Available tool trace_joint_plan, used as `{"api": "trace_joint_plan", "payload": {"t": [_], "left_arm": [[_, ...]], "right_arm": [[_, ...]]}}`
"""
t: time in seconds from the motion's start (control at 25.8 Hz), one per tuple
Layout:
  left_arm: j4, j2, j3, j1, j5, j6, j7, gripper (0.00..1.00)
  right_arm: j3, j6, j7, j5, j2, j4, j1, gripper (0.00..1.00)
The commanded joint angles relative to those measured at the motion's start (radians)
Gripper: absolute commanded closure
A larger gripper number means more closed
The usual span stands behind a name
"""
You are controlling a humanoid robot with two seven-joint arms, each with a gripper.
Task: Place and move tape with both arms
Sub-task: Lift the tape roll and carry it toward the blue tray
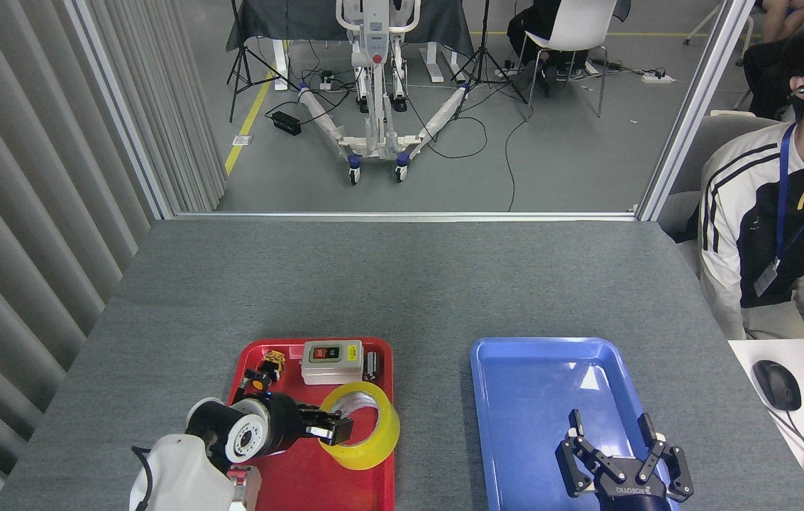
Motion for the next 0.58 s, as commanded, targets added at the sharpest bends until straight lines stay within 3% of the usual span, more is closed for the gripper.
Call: {"api": "trace_joint_plan", "payload": {"t": [0.0, 0.04, 0.27, 0.35, 0.54], "left_arm": [[-0.022, 0.003, -0.002, -0.001, 0.149, -0.346, 0.059, 1.00], [-0.019, 0.001, -0.004, -0.002, 0.168, -0.415, 0.100, 1.00], [0.048, 0.003, -0.041, -0.002, 0.226, -0.415, 0.580, 1.00], [0.048, 0.004, -0.045, -0.001, 0.226, -0.415, 0.672, 1.00], [0.050, 0.004, -0.071, -0.001, 0.221, -0.415, 0.678, 1.00]], "right_arm": [[-0.001, -0.002, -0.009, 0.002, 0.000, 0.000, 0.000, 0.00], [-0.001, -0.003, -0.009, 0.002, -0.001, 0.000, 0.000, 0.00], [-0.003, -0.062, -0.072, 0.025, -0.007, 0.000, 0.002, 0.00], [-0.011, -0.193, -0.081, 0.035, -0.027, -0.002, 0.011, 0.00], [-0.113, -0.753, -0.166, 0.040, -0.127, -0.012, 0.041, 0.00]]}}
